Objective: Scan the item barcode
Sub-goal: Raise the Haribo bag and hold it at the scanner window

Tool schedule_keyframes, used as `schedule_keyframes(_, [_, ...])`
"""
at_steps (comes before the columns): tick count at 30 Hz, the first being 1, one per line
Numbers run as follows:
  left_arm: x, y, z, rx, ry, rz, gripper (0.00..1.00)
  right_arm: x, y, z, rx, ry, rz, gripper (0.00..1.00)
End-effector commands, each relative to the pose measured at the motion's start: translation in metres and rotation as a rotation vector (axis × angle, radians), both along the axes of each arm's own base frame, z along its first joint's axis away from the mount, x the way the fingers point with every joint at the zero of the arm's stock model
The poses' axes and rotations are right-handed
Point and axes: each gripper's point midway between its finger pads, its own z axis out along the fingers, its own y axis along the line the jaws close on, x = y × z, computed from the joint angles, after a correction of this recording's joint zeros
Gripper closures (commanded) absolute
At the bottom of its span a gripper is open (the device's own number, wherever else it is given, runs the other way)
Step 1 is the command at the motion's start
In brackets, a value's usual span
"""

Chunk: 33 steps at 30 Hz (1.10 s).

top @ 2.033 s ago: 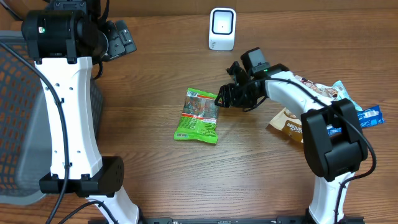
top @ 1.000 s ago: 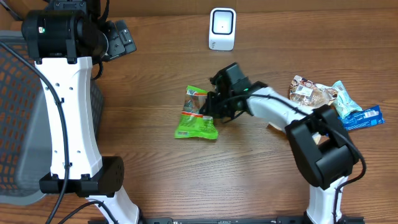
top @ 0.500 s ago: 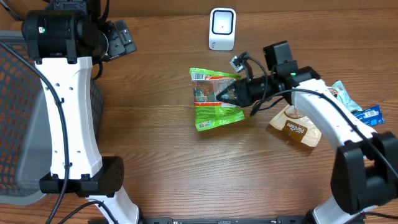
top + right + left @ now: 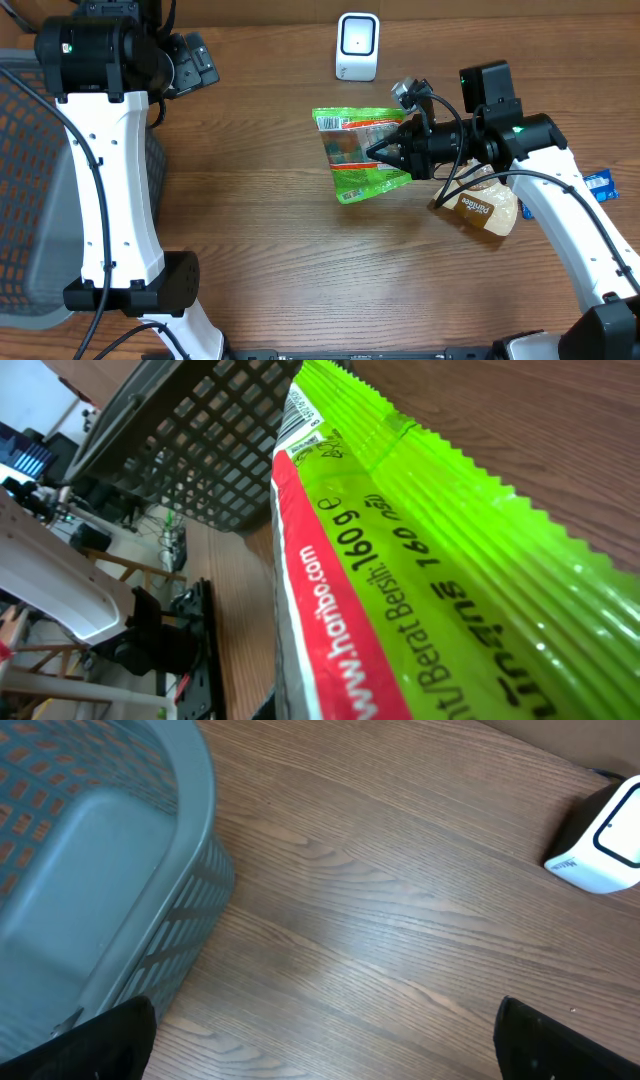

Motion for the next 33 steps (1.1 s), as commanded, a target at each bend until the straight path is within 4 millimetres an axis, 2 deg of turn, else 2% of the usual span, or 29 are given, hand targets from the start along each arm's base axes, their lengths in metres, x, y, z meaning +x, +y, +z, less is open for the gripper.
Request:
schedule_keyframes(1, [-0.003, 0.002, 0.007, 0.009, -0.021, 0.009, 0.00, 0.001, -0.002, 0.010, -0.001, -0.037, -0.011, 0.96])
schedule_keyframes(4, [-0.003, 0.002, 0.007, 0.009, -0.021, 0.009, 0.00, 0.011, -0.008, -0.002, -0.073, -0.012, -0.089, 0.96])
schedule_keyframes(7, [-0.003, 0.002, 0.007, 0.009, -0.021, 0.009, 0.00, 0.041, -0.025, -0.029, -0.274, 0.024, -0.342, 0.96])
schedule_keyframes(9, [-0.003, 0.002, 0.007, 0.009, -0.021, 0.009, 0.00, 0.058, -0.037, -0.039, -0.378, 0.007, -0.496, 0.96])
schedule_keyframes(10, [-0.003, 0.002, 0.007, 0.009, -0.021, 0.009, 0.00, 0.074, -0.050, -0.043, -0.463, -0.031, -0.642, 0.96])
schedule_keyframes(12, [-0.003, 0.002, 0.007, 0.009, -0.021, 0.009, 0.01, 0.094, -0.065, -0.039, -0.542, -0.116, -0.820, 0.96])
schedule_keyframes(14, [-0.003, 0.002, 0.007, 0.009, -0.021, 0.009, 0.01, 0.107, -0.073, -0.030, -0.571, -0.190, -0.916, 0.96])
schedule_keyframes(16, [-0.003, 0.002, 0.007, 0.009, -0.021, 0.009, 0.00, 0.120, -0.077, -0.016, -0.611, -0.326, -0.956, 0.96])
schedule_keyframes(18, [-0.003, 0.002, 0.007, 0.009, -0.021, 0.009, 0.00, 0.140, -0.093, 0.004, -0.672, -0.486, -1.052, 0.96])
schedule_keyframes(21, [-0.003, 0.002, 0.007, 0.009, -0.021, 0.009, 0.00, 0.162, -0.101, 0.018, -0.773, -0.670, -1.070, 0.96])
schedule_keyframes(25, [-0.003, 0.002, 0.007, 0.009, -0.021, 0.009, 0.00, 0.206, -0.087, 0.032, -0.915, -1.019, -0.985, 0.96])
schedule_keyframes(28, [-0.003, 0.002, 0.007, 0.009, -0.021, 0.009, 0.00, 0.228, -0.074, 0.043, -0.955, -1.247, -0.956, 0.96])
schedule_keyframes(30, [-0.003, 0.002, 0.007, 0.009, -0.021, 0.009, 0.00, 0.239, -0.062, 0.034, -1.002, -1.370, -0.869, 0.96])
schedule_keyframes(32, [-0.003, 0.002, 0.007, 0.009, -0.021, 0.009, 0.00, 0.249, -0.054, 0.007, -1.075, -1.432, -0.729, 0.96])
schedule_keyframes(33, [-0.003, 0.002, 0.007, 0.009, -0.021, 0.009, 0.01, 0.251, -0.054, 0.000, -1.096, -1.439, -0.700, 0.96])
